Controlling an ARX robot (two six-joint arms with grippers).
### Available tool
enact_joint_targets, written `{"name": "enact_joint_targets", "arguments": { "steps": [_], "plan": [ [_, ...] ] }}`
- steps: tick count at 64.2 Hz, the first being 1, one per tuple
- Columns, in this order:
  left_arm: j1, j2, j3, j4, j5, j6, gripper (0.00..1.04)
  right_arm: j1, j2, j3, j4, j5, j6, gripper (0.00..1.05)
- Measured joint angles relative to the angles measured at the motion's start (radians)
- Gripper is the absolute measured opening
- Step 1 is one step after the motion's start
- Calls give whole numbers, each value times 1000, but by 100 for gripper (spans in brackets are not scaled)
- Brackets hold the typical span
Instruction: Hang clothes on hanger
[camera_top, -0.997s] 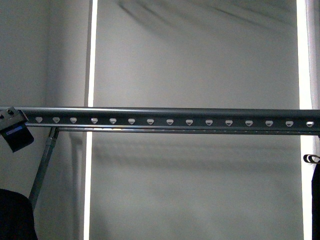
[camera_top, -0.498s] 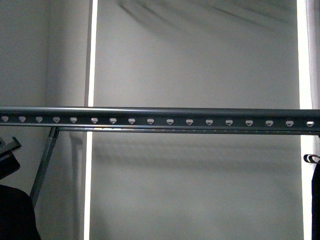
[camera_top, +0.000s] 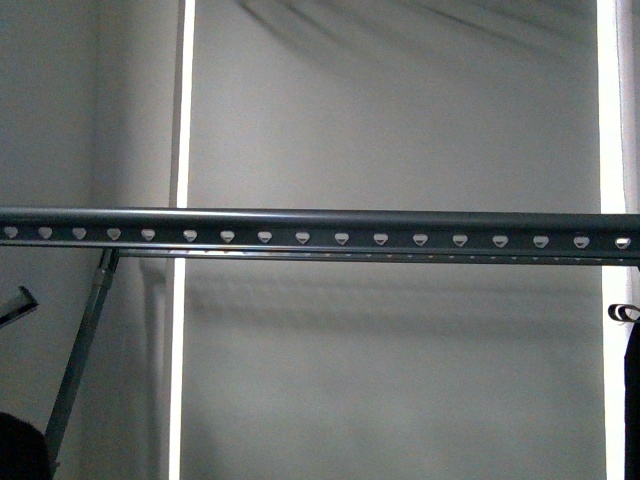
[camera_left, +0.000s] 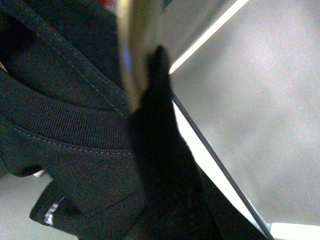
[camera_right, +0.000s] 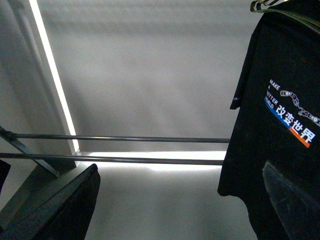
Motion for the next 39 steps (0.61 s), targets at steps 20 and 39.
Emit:
{"name": "enact_joint_targets", "arguments": {
  "steps": [20, 39],
  "plan": [
    [62, -266, -275, -60, 363, 262, 4, 0, 0, 0, 0, 0, 0, 97],
    [67, -437, -444, -177, 731, 821, 4, 0, 0, 0, 0, 0, 0, 97]
  ]
}}
